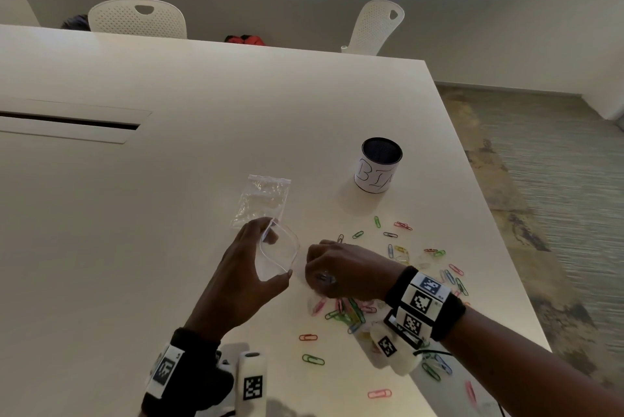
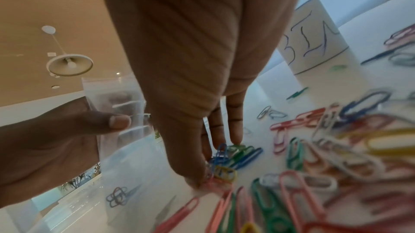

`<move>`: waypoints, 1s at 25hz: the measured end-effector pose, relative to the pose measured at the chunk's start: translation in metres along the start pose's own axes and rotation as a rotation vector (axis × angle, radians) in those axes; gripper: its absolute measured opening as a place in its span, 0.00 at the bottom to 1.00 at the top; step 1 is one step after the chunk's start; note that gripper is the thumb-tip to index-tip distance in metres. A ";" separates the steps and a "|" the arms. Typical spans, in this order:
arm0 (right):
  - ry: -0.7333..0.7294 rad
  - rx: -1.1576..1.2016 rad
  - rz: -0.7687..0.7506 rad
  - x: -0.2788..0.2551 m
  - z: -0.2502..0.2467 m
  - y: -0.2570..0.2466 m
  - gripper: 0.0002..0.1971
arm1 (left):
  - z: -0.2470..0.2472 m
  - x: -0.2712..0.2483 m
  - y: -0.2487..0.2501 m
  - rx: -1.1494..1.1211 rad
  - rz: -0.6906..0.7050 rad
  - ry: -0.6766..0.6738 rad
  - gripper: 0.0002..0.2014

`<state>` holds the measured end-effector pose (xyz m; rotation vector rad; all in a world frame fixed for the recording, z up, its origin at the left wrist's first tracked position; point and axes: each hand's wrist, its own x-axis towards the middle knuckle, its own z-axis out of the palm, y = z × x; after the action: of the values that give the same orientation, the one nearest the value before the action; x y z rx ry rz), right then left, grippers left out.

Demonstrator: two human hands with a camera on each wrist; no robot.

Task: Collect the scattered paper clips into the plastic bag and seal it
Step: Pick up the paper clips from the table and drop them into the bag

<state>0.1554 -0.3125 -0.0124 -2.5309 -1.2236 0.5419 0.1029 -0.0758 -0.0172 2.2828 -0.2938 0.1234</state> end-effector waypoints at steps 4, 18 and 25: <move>-0.073 -0.099 0.060 -0.010 0.003 0.002 0.33 | 0.002 0.000 0.001 -0.001 -0.015 -0.011 0.36; 0.090 -0.140 0.061 -0.018 0.011 0.008 0.07 | 0.006 -0.003 0.008 -0.016 -0.027 -0.025 0.35; 0.275 0.297 0.289 -0.037 -0.006 0.026 0.03 | 0.011 0.000 0.012 -0.031 -0.023 -0.043 0.36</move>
<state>0.1551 -0.3587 -0.0094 -2.4338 -0.6354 0.3852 0.0994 -0.0919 -0.0156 2.2593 -0.2903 0.0579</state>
